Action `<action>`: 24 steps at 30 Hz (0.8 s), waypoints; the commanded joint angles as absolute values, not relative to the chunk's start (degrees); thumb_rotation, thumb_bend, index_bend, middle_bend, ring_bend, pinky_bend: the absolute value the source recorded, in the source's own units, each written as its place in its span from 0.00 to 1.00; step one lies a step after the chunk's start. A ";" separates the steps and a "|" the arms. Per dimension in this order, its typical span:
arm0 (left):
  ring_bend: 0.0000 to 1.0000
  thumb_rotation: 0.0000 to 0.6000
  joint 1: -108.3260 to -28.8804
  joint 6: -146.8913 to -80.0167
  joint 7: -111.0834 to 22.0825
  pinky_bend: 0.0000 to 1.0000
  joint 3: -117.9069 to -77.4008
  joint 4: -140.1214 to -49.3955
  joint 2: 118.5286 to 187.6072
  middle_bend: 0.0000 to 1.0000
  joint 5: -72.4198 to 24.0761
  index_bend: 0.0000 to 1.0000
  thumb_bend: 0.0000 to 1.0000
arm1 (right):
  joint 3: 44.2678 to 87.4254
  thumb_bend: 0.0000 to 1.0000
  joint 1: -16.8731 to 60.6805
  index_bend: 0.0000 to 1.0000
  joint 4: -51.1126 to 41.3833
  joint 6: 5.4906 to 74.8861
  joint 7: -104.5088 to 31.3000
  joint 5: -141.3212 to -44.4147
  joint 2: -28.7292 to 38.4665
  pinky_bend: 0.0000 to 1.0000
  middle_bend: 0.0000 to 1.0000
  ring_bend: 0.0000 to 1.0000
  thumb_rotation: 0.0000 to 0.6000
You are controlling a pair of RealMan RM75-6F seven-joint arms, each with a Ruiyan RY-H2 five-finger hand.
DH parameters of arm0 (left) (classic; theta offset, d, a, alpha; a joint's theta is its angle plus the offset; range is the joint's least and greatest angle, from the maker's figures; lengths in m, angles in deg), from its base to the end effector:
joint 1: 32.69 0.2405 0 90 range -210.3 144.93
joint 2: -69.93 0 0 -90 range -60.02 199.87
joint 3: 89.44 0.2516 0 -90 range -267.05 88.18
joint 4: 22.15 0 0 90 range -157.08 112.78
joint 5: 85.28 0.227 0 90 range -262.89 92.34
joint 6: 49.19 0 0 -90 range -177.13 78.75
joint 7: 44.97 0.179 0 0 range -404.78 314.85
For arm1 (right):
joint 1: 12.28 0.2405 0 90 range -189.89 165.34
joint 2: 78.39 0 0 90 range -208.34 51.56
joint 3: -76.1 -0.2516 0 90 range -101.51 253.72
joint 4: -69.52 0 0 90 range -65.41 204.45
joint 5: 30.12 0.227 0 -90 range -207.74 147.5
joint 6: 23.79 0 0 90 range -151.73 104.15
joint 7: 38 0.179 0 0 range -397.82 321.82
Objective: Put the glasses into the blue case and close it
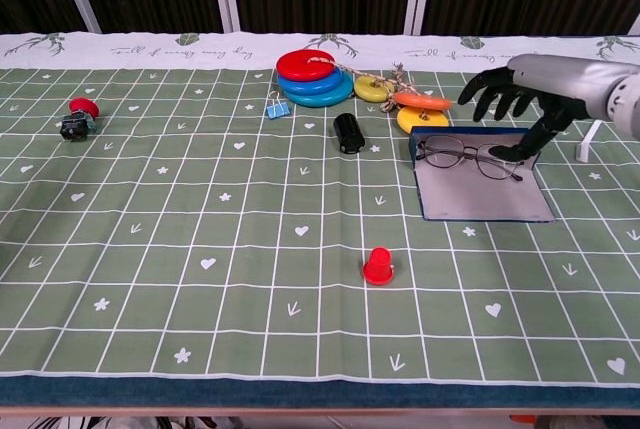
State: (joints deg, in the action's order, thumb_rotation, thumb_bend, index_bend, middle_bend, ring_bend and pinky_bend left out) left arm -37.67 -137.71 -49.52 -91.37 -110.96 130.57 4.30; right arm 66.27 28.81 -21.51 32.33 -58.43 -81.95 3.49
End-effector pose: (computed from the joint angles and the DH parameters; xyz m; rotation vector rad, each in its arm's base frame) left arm -0.3177 0.2150 0.1704 -1.4255 -0.8098 -0.9366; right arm -0.1717 -0.3768 -0.0124 1.7177 -1.1176 0.8344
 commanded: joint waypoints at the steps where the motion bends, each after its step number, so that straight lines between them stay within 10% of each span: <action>1: 0.00 1.00 -37.66 -137.74 -49.53 0.00 -91.38 -110.98 130.58 0.00 4.30 0.11 0.23 | 67.40 0.40 27.92 0.21 -22.90 33.59 -60.53 -81.18 3.52 0.71 0.66 0.66 1.00; 8: 0.00 1.00 -37.67 -137.73 -49.75 0.00 -91.47 -111.05 130.44 0.00 4.22 0.11 0.23 | 67.73 0.43 28.94 0.21 -22.34 32.97 -64.17 -76.98 5.19 0.91 0.88 0.87 1.00; 24: 0.00 1.00 -37.77 -137.25 -49.86 0.00 -91.47 -111.18 130.27 0.00 3.97 0.11 0.23 | 67.84 0.49 31.10 0.20 -19.38 31.91 -69.28 -68.79 7.57 0.96 0.93 0.92 1.00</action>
State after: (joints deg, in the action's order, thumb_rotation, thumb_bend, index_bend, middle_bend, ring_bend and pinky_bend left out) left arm -37.77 -137.25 -49.86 -91.47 -111.18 130.27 3.97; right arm 67.85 31.03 -19.48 31.93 -69.19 -68.91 7.49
